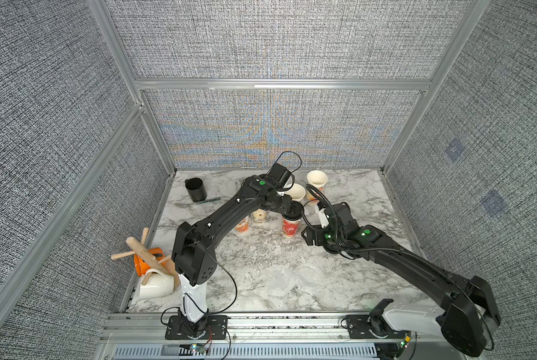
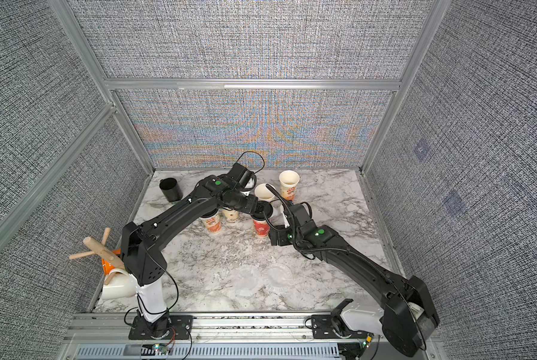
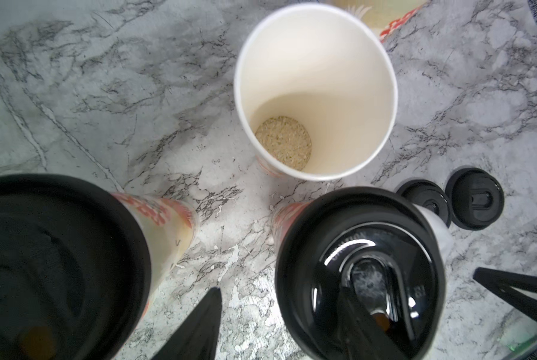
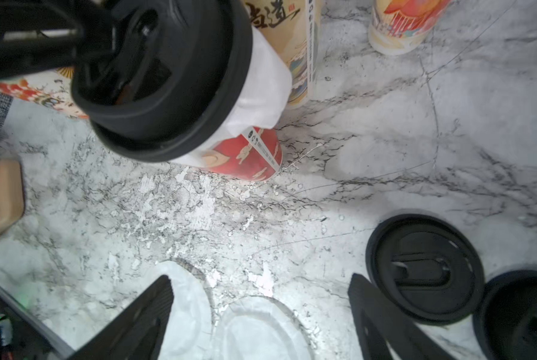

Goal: Put the leak-proof paper on the milk tea cups
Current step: Secure the cup lid on the cup, then move the cup to the center of the board.

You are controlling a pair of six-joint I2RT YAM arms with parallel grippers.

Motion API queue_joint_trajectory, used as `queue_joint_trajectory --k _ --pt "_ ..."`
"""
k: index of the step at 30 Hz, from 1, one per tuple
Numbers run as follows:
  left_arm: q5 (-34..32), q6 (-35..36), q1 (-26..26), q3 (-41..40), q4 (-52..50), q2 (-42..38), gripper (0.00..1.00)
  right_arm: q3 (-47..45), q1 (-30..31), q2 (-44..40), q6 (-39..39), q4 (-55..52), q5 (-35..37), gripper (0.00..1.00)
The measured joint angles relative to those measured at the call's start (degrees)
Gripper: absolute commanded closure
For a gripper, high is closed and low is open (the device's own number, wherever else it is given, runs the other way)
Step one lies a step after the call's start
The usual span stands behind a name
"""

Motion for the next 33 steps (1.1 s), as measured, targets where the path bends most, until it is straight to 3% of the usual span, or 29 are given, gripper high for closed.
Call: queue_joint_trajectory --k 18,26,33 --pt "-1.84 0.26 -0.11 3.15 -6.67 -1.84 0.3 -10.58 -4.74 2.6 -20.37 29.83 -9.68 0.02" --pt "-1.92 0.96 -0.15 4.63 -9.29 -3.06 0.29 -10.62 -6.73 6.75 -24.33 35.21 -14.78 0.02" --pt "-1.9 1.11 -0.15 3.61 -9.14 -3.28 0.29 -10.34 -7.04 9.84 -24.83 37.48 -15.02 0.02"
